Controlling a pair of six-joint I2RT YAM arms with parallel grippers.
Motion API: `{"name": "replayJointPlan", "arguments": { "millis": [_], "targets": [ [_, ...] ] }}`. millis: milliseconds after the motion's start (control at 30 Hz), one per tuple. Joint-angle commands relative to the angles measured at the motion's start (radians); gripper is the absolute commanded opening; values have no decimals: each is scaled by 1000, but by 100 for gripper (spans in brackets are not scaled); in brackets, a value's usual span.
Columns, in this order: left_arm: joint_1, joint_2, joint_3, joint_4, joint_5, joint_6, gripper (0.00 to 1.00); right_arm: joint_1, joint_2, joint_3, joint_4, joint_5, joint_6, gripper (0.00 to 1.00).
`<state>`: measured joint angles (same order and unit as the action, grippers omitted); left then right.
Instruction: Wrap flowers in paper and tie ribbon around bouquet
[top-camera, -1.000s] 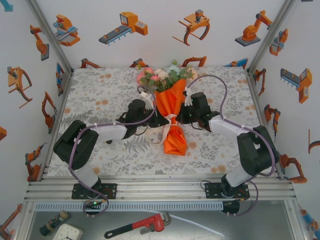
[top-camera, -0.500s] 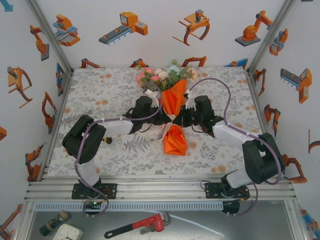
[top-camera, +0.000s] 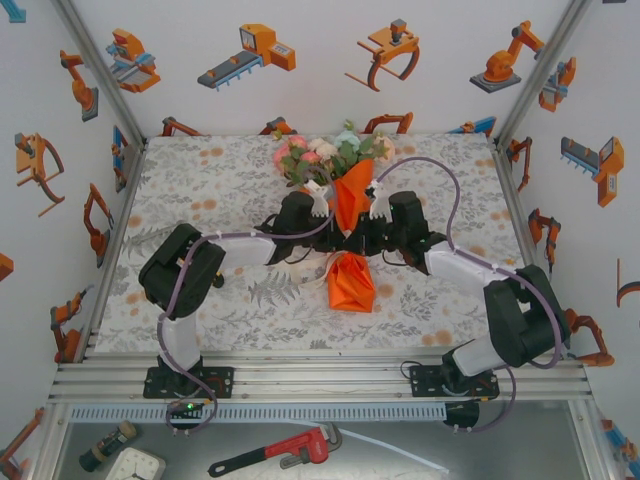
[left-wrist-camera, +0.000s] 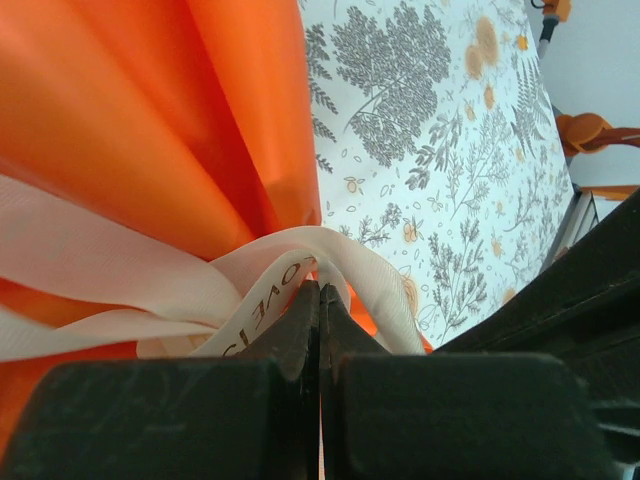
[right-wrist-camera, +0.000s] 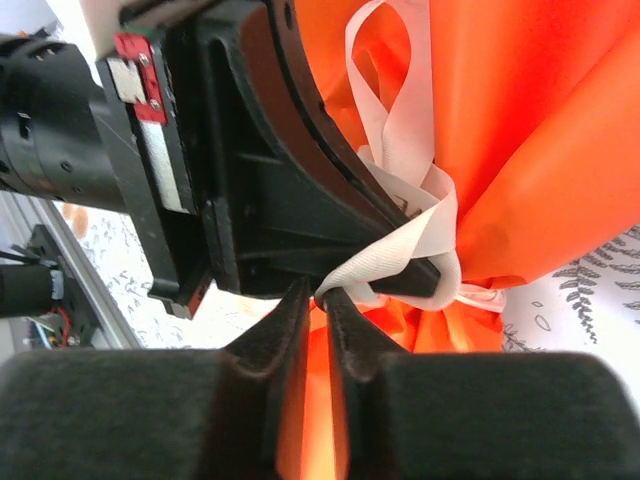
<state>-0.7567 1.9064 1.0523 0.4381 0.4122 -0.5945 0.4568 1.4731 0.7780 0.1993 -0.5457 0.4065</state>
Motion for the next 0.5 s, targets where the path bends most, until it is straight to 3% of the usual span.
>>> {"name": "replayJointPlan", "arguments": {
  "millis": [0, 200, 467],
  "targets": [
    [-10, 13, 31, 40, 48, 16, 0, 7, -28, 13, -17, 14, -4, 26],
    [-9, 36, 35, 32, 64, 19, 0, -1, -100, 41, -217, 114, -84, 34],
    [-12, 65, 61, 21, 77, 15, 0, -35, -253, -5, -260, 111, -75, 38]
  ]
}}
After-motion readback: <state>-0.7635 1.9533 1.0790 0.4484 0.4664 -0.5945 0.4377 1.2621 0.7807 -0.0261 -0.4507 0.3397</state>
